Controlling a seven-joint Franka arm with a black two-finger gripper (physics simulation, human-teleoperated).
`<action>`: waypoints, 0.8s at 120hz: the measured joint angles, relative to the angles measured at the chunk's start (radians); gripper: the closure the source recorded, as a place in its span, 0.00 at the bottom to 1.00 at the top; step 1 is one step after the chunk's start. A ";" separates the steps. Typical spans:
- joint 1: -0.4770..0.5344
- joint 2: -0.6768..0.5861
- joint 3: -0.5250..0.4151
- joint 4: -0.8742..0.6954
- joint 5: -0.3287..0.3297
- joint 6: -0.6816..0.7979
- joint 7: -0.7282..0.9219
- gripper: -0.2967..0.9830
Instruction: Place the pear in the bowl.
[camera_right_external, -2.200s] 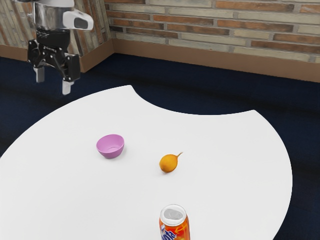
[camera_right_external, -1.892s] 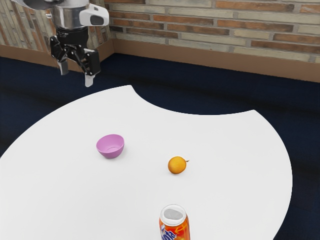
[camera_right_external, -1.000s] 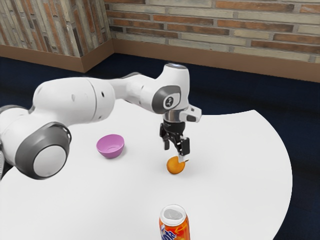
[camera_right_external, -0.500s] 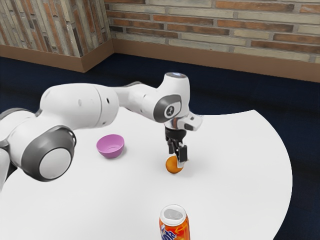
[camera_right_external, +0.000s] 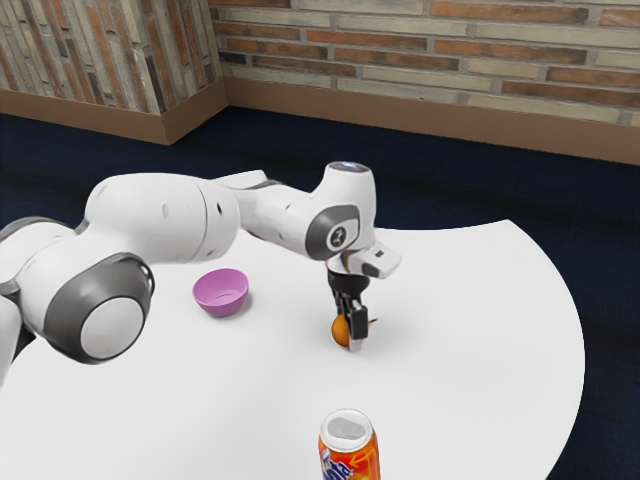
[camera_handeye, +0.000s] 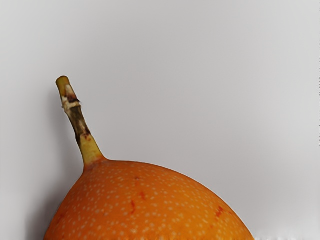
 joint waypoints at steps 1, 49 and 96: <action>0.000 0.000 0.000 -0.001 0.000 0.000 0.001 0.23; 0.000 -0.002 0.001 -0.002 -0.006 0.010 0.045 0.39; 0.000 -0.051 0.013 -0.001 0.002 0.009 0.065 0.46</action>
